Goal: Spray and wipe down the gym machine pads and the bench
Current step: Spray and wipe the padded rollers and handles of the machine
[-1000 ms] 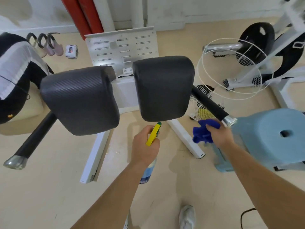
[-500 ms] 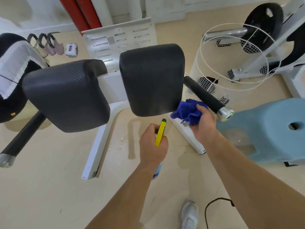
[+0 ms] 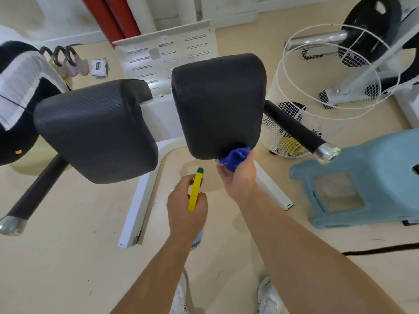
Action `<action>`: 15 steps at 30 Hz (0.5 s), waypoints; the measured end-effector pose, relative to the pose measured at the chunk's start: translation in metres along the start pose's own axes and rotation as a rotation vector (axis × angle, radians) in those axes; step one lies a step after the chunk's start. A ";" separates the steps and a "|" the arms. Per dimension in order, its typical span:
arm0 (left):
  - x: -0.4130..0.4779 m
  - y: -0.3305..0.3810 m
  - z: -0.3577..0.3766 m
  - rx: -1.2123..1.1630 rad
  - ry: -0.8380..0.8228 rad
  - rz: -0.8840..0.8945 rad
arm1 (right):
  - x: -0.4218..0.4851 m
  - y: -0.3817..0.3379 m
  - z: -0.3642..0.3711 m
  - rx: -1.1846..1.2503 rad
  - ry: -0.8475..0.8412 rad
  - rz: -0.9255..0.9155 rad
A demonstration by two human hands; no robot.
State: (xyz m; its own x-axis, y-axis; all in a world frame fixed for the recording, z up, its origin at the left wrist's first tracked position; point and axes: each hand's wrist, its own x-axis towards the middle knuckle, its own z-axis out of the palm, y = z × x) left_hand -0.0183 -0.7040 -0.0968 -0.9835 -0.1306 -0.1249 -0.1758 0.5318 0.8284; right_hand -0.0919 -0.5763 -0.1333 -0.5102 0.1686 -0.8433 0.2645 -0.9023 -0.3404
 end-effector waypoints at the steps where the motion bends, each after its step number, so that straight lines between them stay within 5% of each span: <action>1: 0.000 0.000 -0.004 0.005 0.006 -0.014 | 0.001 0.008 -0.001 -0.001 -0.049 0.073; 4: 0.002 -0.003 -0.014 0.021 -0.002 -0.032 | -0.001 0.015 0.001 0.071 -0.138 0.127; 12: 0.004 -0.003 -0.016 -0.018 -0.035 -0.009 | 0.016 -0.077 -0.019 0.154 0.057 -0.331; 15: 0.005 -0.004 -0.014 -0.038 -0.029 -0.001 | 0.001 -0.065 0.009 -0.013 0.098 -0.407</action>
State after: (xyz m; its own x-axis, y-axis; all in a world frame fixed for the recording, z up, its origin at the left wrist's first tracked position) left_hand -0.0224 -0.7184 -0.0928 -0.9842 -0.1069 -0.1410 -0.1757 0.4992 0.8485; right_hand -0.1175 -0.5209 -0.1080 -0.4954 0.5481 -0.6739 0.0674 -0.7492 -0.6589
